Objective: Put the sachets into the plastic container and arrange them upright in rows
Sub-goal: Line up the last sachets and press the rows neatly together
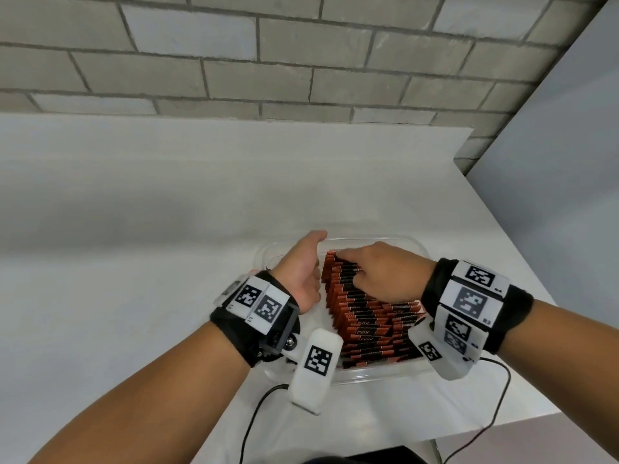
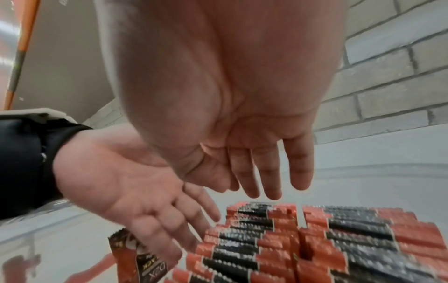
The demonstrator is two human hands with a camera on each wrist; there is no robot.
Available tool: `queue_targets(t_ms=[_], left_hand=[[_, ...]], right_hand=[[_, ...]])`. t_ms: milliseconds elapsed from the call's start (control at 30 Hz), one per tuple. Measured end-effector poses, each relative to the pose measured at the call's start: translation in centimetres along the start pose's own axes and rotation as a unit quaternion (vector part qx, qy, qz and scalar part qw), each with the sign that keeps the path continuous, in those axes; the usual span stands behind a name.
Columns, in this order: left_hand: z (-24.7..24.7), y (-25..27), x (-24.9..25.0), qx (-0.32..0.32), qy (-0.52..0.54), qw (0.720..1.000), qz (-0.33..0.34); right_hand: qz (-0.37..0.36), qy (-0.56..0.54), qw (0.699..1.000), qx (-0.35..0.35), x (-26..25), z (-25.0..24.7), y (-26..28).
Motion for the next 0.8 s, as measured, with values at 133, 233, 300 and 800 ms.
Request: queue_targets(t_ms=[133, 233, 300, 800], left_hand=[[-3.7, 3.6, 3.5, -0.016, -0.01, 0.991, 0.131], [-8.3, 6.0, 5.1, 0.041, -0.044, 0.978, 0.198], [-11.1, 6.0, 4.6, 0.107, -0.12, 0.965, 0.206], [-12.3, 2.1, -0.8, 0.056, -0.149, 0.977, 0.141]], right_hand=[[-0.028, -0.044, 0.998, 0.035, -0.9, -0.6, 0.4], [-0.058, -0.071, 0.996, -0.01, -2.7, 0.5, 0.9], [-0.086, -0.047, 0.992, -0.078, -4.1, 2.3, 1.3], [-0.129, -0.048, 0.949, -0.283, -7.4, 5.1, 2.2]])
Point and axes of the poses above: each hand's wrist, its own y-axis away from the middle knuckle, its own z-axis out of the palm, x = y × z, the point moved 5 cm from there along -y, towards the middle knuckle, and after that the axes turned 1 degree about z, right-handed, at the moved point
